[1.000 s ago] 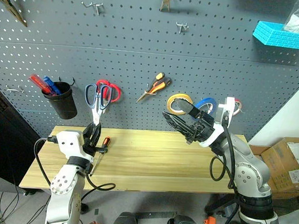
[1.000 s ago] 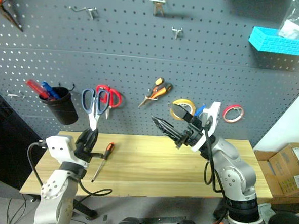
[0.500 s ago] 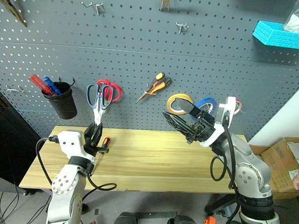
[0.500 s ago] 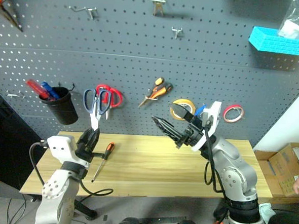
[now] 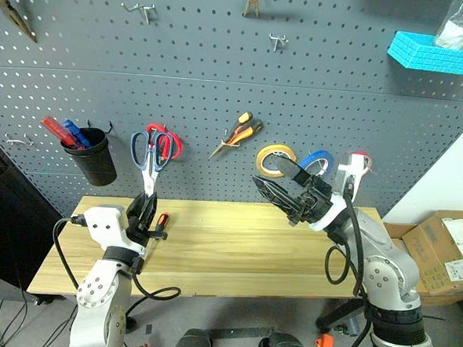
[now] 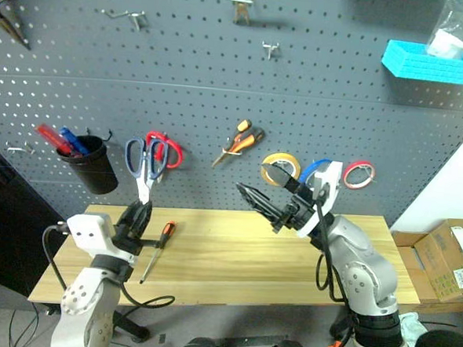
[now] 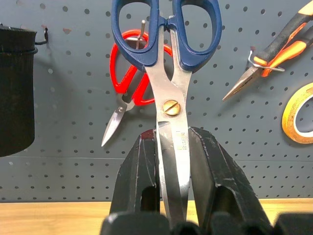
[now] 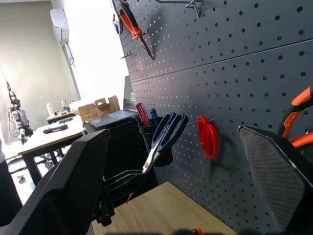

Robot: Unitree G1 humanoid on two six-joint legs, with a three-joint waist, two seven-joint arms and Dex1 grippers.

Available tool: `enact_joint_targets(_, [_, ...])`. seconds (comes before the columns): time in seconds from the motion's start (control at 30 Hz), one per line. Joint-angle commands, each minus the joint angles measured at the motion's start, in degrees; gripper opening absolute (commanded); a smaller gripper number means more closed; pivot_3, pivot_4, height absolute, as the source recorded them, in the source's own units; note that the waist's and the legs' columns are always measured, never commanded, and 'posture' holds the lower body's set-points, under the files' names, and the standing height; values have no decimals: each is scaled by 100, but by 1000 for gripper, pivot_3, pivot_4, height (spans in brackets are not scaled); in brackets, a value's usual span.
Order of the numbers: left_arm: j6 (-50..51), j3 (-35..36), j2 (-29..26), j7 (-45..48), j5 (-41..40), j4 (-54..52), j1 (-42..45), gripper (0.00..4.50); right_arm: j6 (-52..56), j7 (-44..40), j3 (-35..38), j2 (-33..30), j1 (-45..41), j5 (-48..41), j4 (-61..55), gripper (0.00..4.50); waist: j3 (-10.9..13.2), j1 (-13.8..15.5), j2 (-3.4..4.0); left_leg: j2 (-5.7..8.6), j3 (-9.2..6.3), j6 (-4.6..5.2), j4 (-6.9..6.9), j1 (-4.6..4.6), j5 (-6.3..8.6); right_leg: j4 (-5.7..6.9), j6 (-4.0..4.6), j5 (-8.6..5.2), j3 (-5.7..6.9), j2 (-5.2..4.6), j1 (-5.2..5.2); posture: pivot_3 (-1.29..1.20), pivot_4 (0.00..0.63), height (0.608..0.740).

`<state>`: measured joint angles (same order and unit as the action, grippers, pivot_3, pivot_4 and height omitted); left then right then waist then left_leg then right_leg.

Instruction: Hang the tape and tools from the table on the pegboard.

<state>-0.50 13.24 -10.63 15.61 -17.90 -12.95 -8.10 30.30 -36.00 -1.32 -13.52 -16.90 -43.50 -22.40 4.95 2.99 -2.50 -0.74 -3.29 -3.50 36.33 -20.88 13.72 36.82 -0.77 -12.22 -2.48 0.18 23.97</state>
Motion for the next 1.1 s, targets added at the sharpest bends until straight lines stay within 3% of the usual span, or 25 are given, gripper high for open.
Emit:
enact_joint_targets(0.03, [-74, 44, -71, 54, -70, -62, 243, 514, -125, 4, 43, 8, -52, -34, -230, 4500, 0, 5, 0, 0, 0, 0, 0, -1, 0, 0, 0, 0, 0, 0, 0, 186, 18, 740])
enact_joint_targets(0.53, [-44, 62, -353, 515, -43, 1212, 978, 514, -96, 90, 112, -27, -57, -67, -308, 4500, 0, -10, 0, 1, 0, 0, -1, -1, 0, 0, 0, 0, 0, 1, 1, 163, 16, 740])
enact_joint_targets(1.03, [-449, 69, -556, 507, 302, 2809, 2317, 514, -69, 125, 114, -47, -103, -101, -308, 4500, -1, -14, -1, 1, -1, 0, -6, -2, 0, 2, -7, 4, 0, 5, 1, 148, 26, 740])
enact_joint_targets(1.1, [-421, 65, -532, 577, 214, 2721, 2288, 1242, -68, 143, 102, -43, -76, -95, -337, 4500, 0, -17, 0, 1, -1, 0, -6, -1, 0, 3, -8, 5, 0, 5, 1, 146, 27, 740])
